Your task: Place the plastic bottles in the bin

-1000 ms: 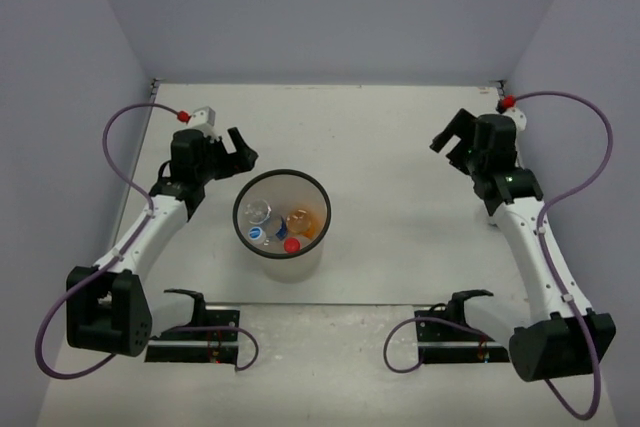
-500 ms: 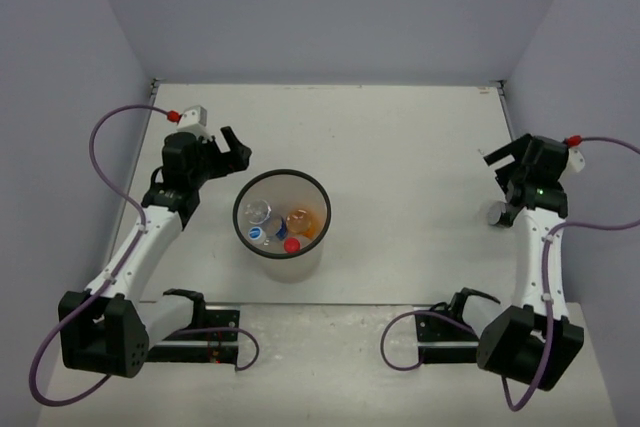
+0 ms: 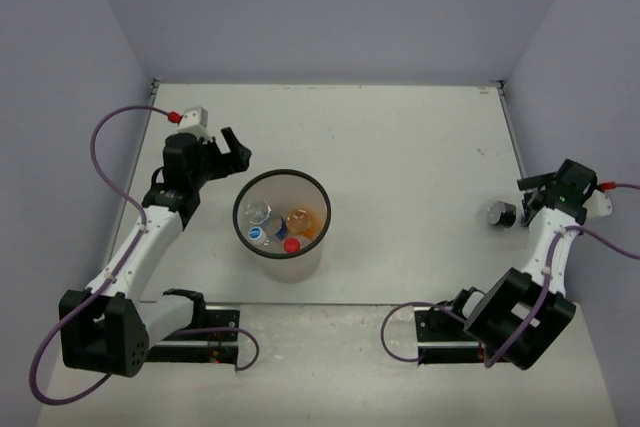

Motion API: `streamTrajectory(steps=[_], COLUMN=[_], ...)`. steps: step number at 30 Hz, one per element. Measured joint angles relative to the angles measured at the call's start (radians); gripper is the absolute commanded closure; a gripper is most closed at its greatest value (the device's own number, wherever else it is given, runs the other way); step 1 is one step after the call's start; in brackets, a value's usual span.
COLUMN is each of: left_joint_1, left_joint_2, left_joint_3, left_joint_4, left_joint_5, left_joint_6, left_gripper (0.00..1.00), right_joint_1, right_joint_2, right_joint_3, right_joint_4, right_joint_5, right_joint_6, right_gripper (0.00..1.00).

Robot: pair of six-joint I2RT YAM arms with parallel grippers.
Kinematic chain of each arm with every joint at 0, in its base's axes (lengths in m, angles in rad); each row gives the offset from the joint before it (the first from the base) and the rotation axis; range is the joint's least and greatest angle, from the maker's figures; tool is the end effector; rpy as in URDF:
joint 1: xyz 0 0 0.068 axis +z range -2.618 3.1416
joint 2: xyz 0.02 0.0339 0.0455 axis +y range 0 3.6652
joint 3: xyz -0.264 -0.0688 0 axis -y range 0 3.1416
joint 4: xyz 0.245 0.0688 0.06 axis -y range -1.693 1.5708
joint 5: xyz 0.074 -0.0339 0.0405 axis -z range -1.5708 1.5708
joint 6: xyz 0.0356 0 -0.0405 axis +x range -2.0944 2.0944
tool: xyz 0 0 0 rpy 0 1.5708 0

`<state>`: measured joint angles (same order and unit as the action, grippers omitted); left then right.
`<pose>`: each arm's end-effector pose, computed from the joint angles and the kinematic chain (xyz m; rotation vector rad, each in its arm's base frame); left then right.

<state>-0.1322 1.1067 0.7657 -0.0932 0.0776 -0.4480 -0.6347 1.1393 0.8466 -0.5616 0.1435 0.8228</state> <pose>0.2496 -0.0360 0.2781 -0.2697 2.0141 -0.4466 0.1848 -0.1424 0.2577 1.6563 1.7579 -0.0879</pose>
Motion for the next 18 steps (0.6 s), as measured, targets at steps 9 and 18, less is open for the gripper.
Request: streamTrajectory(steps=[9, 18], left_joint_1=[0.0, 0.0], left_joint_2=[0.008, 0.008], left_joint_3=[-0.011, -0.011], left_joint_4=[-0.002, -0.002], left_joint_5=[-0.014, -0.035], left_joint_6=[0.0, 0.006], left_gripper=[0.0, 0.0], right_joint_1=[-0.014, -0.013], right_joint_2=[0.109, 0.242], right_joint_3=[-0.021, -0.039], right_joint_4=[0.041, 0.105], right_joint_5=[-0.035, -0.053], right_joint_6=[0.001, -0.001], right_gripper=[0.01, 0.01])
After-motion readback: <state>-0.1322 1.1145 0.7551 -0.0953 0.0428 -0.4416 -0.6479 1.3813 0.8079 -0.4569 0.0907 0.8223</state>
